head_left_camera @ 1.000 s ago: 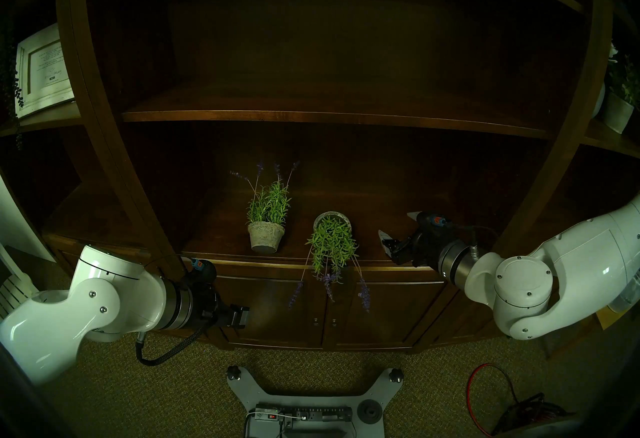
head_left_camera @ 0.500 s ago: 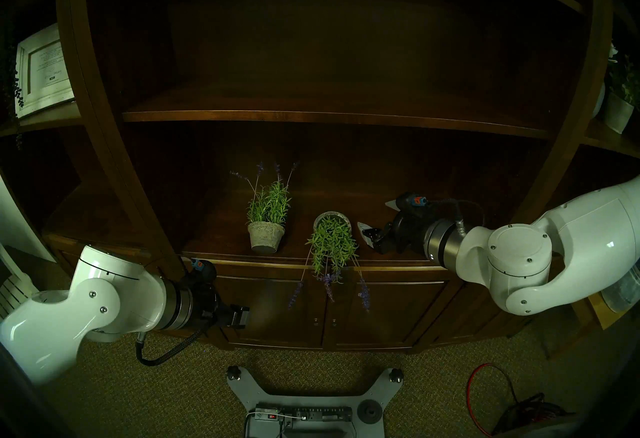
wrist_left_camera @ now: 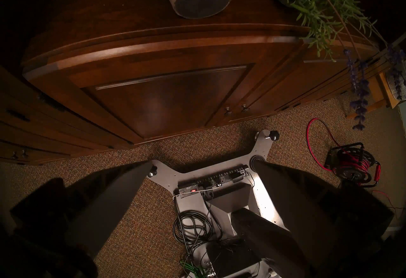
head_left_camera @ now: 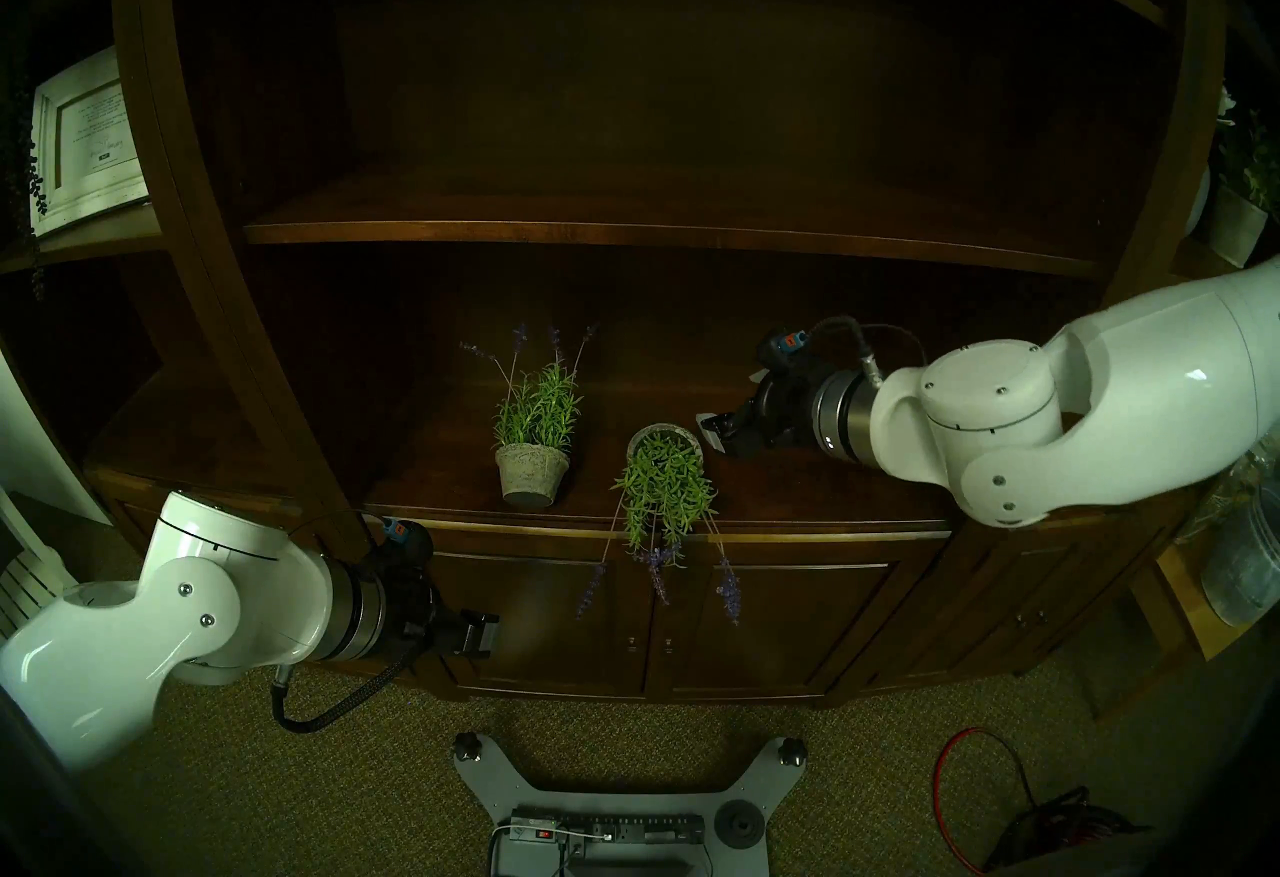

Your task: Place the fake decorative plant upright

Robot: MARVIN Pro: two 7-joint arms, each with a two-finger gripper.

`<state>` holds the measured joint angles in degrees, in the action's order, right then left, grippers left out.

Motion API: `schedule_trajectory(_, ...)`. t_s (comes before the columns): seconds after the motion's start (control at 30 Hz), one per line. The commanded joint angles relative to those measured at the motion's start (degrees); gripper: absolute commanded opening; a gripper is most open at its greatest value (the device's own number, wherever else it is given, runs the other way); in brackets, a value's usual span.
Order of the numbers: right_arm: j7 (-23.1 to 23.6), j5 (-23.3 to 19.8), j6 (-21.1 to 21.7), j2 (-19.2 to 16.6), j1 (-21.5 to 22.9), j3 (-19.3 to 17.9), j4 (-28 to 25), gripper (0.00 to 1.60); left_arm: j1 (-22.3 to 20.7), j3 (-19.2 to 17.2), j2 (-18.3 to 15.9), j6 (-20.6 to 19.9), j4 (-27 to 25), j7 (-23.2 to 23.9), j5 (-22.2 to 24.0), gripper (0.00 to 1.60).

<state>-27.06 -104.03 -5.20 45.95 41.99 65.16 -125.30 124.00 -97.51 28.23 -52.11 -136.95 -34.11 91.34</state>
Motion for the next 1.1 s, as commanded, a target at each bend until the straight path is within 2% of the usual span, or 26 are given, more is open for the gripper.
schedule_trajectory(0.0,1.51,-7.35,3.23,6.87,-4.74,-6.4,7.01,1.6,-0.51,-0.64,-0.1,0.09,-0.61,-0.01,-0.03,1.6)
schedule_trajectory(0.03,0.84,-7.86,4.25,6.53,-5.34,-7.07,6.94,1.6,-0.5,-0.65,-0.09,0.09,-0.62,-0.01,-0.03,1.6)
schedule_trajectory(0.23,1.32,-14.24,8.19,11.36,-9.34,-9.01,12.32,1.6,-0.48,-0.69,-0.09,0.08,-0.64,-0.02,-0.01,1.6)
schedule_trajectory(0.3,1.54,-15.28,8.61,11.68,-10.05,-9.4,13.18,1.6,-0.46,-0.73,-0.09,0.08,-0.65,-0.02,0.0,1.6)
schedule_trajectory(0.73,1.52,-16.4,9.09,12.78,-10.2,-9.83,13.95,1.6,-0.43,-0.75,-0.08,0.07,-0.66,-0.02,0.0,1.6)
schedule_trajectory(1.07,2.32,-15.57,7.24,12.73,-10.77,-9.93,14.18,1.6,-0.43,-0.76,-0.08,0.07,-0.67,-0.02,0.0,1.6)
